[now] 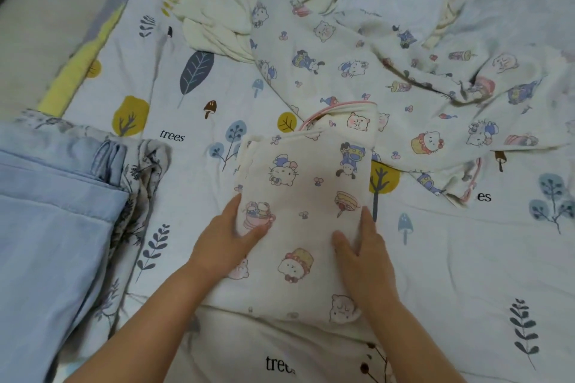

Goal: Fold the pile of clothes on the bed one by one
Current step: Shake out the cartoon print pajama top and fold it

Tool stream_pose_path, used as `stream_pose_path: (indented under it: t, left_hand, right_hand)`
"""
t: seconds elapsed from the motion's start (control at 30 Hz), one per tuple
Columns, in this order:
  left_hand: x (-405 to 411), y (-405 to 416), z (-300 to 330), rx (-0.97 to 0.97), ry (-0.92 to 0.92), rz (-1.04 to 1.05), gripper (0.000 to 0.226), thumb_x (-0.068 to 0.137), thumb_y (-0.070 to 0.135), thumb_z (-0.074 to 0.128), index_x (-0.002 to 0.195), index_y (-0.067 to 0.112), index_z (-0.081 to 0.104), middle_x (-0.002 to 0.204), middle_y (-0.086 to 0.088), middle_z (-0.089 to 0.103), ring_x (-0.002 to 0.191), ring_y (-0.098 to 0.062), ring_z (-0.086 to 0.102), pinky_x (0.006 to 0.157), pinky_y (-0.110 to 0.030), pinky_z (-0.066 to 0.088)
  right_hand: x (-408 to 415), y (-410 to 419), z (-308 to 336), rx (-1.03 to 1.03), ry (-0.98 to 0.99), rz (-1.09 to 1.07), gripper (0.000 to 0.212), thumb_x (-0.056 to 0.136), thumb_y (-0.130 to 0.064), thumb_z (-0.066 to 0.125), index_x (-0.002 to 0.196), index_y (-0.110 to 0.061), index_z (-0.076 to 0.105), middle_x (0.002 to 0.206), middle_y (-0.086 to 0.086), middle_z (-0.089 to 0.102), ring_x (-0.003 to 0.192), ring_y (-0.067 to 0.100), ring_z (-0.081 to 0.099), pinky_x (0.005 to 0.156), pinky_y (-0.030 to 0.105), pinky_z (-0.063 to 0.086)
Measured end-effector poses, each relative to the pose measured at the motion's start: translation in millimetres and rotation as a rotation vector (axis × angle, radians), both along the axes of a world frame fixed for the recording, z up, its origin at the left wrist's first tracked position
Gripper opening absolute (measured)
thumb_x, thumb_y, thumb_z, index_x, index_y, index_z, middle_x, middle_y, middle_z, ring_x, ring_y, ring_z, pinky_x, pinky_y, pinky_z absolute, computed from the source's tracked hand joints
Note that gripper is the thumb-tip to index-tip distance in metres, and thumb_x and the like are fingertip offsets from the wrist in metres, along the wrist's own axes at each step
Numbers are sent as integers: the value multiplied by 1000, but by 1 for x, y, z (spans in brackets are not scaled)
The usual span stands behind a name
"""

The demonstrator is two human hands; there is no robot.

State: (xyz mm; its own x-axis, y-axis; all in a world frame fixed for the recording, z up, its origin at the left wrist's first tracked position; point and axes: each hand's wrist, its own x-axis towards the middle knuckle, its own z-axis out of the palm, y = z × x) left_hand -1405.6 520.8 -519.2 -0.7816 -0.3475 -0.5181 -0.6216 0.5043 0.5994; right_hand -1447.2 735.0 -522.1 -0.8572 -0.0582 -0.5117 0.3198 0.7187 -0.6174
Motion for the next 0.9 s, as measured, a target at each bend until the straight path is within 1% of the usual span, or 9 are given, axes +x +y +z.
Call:
stream_pose_path:
  t: [0.07,0.17,0.3,0.47,0.53,0.63,0.73,0.8,0.9]
  left_hand:
    - [1,1,2,71,-3,-26,80,81,44,66,146,33,20,134,8,53,122,-14,50,104,-38,40]
    - [1,5,7,190,30,61,81,82,29,69,147,30,22,140,8,48,127,-11,45,109,-34,34]
    - [6,10,28,190,104,86,72,82,17,69,144,23,32,143,5,44,130,-8,41,109,-24,29]
    - [17,11,77,229,177,159,68,81,12,69,141,23,38,137,6,50,125,-7,46,109,-28,34]
    - [21,11,100,211,226,184,66,80,11,70,138,24,42,133,10,52,119,-1,49,104,-19,36]
    - [30,12,137,188,312,222,65,78,10,72,134,28,44,127,20,51,108,20,45,86,5,31]
    - [41,11,173,170,381,267,62,79,9,71,129,33,44,118,32,48,102,28,43,82,8,28]
    - [50,9,197,159,426,296,59,79,7,71,122,37,44,110,36,48,93,32,45,75,10,30]
    - [64,-2,225,176,461,329,57,79,5,69,121,36,47,111,29,56,95,23,53,77,4,37]
  right_hand:
    - [-3,-3,2,-48,-62,6,78,88,-45,54,149,-33,7,141,3,40,123,23,45,100,37,40]
    - [-5,-6,12,-127,-23,-40,73,83,-34,64,144,-27,24,135,2,47,120,22,49,100,44,42]
    - [0,-6,38,-169,69,-60,54,80,-27,67,127,-31,39,116,-3,56,105,20,55,92,40,46]
    - [2,-1,87,-257,121,-36,51,80,-25,69,123,-31,44,113,-8,57,102,17,55,89,35,46]
    - [1,0,108,-305,134,-28,52,79,-24,70,124,-32,44,111,-9,57,101,16,56,88,34,46]
    - [1,-1,142,-356,179,8,53,78,-23,71,122,-35,43,107,-13,56,97,12,54,81,27,43]
    - [3,-4,174,-390,241,68,50,77,-23,72,107,-47,39,94,-30,47,84,-5,48,69,16,35]
    - [5,-10,194,-408,269,109,50,77,-22,72,103,-48,39,93,-31,47,86,1,51,73,20,37]
    - [9,-26,218,-440,288,156,49,77,-21,72,110,-41,42,94,-27,49,92,11,51,77,28,37]
